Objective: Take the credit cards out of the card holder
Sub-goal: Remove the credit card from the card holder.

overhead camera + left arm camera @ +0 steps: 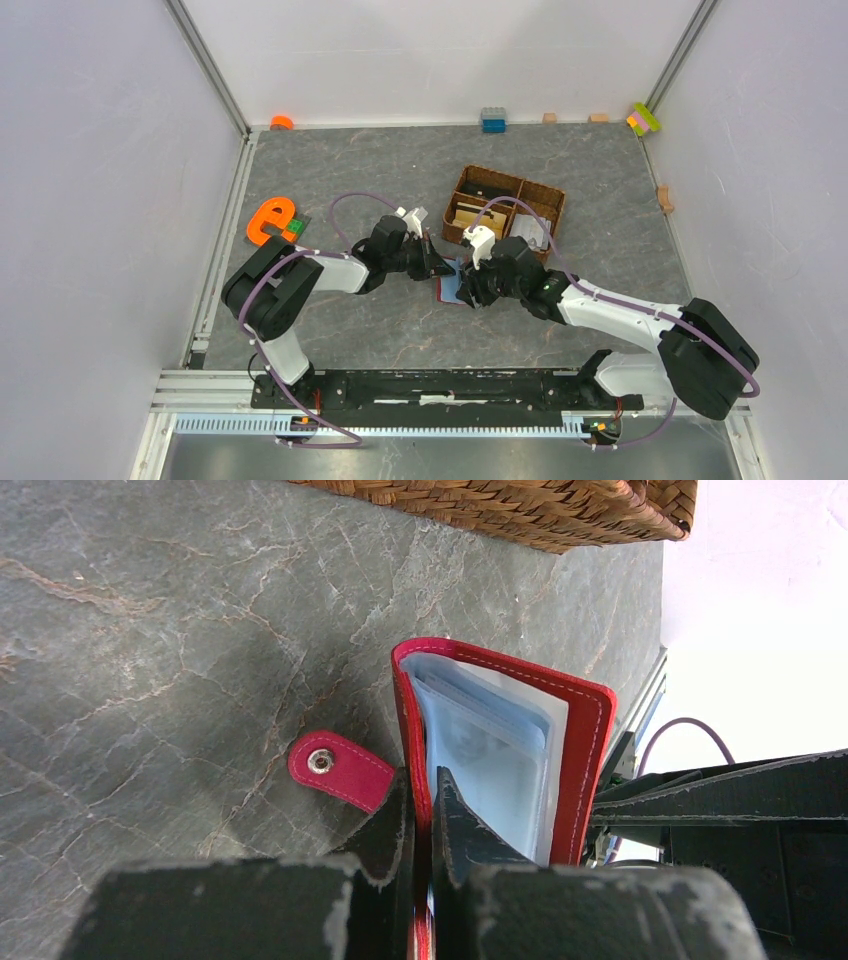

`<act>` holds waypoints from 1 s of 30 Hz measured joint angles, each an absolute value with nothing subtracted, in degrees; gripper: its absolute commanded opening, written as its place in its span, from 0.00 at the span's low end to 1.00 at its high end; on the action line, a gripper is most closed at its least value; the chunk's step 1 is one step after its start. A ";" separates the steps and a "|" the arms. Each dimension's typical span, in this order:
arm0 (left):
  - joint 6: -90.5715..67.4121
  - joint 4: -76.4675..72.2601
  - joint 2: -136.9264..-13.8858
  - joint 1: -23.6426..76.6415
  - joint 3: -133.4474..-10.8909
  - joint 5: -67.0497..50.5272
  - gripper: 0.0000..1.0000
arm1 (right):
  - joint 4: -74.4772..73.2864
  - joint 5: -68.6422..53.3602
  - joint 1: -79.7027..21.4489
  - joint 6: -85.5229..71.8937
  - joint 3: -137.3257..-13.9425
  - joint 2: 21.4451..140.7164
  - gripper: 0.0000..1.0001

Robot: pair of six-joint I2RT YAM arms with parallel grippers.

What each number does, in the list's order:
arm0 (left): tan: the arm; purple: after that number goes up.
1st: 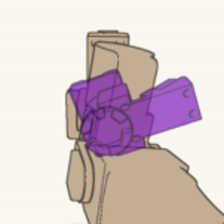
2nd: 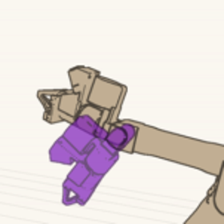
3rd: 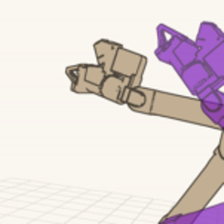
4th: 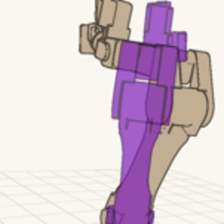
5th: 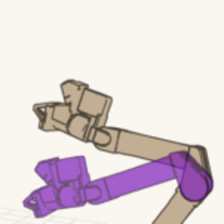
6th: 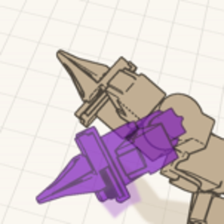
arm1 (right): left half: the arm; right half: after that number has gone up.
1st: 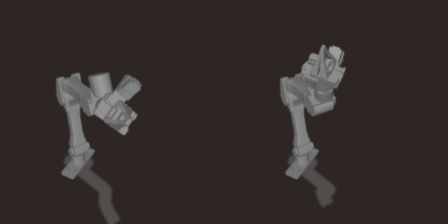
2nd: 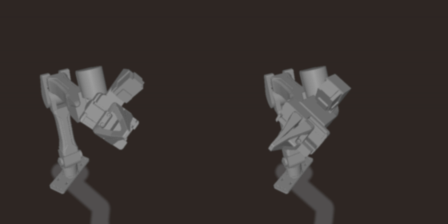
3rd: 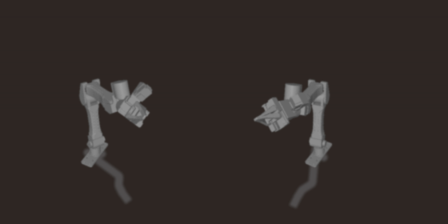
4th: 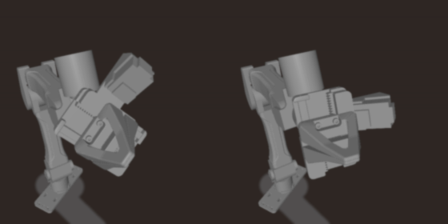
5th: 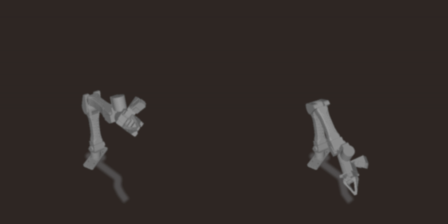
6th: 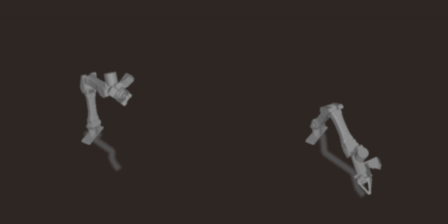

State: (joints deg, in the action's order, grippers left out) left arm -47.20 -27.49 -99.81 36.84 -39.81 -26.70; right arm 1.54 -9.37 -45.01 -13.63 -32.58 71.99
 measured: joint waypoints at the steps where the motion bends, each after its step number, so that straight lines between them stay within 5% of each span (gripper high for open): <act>1: -47.20 -27.49 -99.81 36.84 -39.81 -26.70 0.02 | 1.37 -8.86 -45.01 -13.61 -32.64 71.99 0.52; 18: -47.20 -27.49 -99.81 36.82 -39.83 -26.55 0.02 | 1.67 -7.81 -45.36 -14.52 -32.69 71.94 0.13; 30: -47.20 -27.49 -99.81 36.77 -40.25 -25.58 0.02 | 1.39 -6.68 -43.22 -15.84 -32.38 70.22 0.13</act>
